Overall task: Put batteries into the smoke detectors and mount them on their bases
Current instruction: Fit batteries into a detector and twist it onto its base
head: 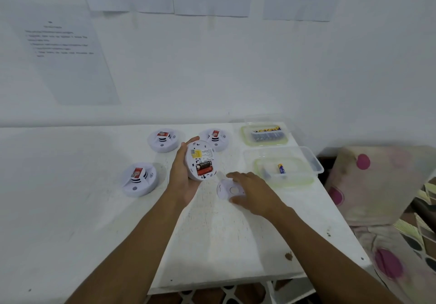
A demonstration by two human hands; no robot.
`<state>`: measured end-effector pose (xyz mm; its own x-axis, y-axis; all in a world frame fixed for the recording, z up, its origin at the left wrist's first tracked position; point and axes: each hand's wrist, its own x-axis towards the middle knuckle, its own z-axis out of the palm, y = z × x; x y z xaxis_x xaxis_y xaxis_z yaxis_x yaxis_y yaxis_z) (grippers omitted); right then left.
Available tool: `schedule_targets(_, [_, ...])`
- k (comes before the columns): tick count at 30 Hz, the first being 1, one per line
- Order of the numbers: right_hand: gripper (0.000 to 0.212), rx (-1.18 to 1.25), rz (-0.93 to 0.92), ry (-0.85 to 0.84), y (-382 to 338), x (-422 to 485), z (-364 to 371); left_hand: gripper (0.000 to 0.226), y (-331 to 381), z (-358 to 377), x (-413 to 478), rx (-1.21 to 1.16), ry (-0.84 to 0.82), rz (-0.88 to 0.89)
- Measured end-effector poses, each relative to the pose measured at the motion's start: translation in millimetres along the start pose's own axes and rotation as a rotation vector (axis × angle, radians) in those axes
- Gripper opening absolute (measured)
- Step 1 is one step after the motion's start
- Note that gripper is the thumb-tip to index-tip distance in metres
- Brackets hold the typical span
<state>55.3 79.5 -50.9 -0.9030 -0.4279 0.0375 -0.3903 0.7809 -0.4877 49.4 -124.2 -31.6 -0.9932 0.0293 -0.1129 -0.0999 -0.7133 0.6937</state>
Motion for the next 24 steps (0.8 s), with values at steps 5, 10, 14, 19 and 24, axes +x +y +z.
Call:
schedule_targets(5, [0.064,0.18,0.092,0.168,-4.5,-6.3,5.2,0.037,0.2,-5.3,0.9,-0.024,0.013,0.005])
schedule_targets(10, [0.021,1.224,0.38,0.282,-30.1,-3.1,-12.9,0.037,-0.7,-6.0,6.0,-0.079,0.027,-0.012])
schedule_targets(14, [0.021,1.409,0.323,0.246,-42.6,5.2,-28.1,0.041,-9.2,2.2,11.3,-0.112,0.024,-0.038])
schedule_targets(19, [0.016,0.935,0.168,0.406,-52.1,15.5,-37.0,0.051,-22.0,18.5,13.4,-0.101,-0.013,-0.081])
schedule_targets(24, [0.029,0.715,0.125,0.515,-56.9,26.2,-34.5,0.052,-30.3,38.0,9.3,-0.091,0.02,-0.146])
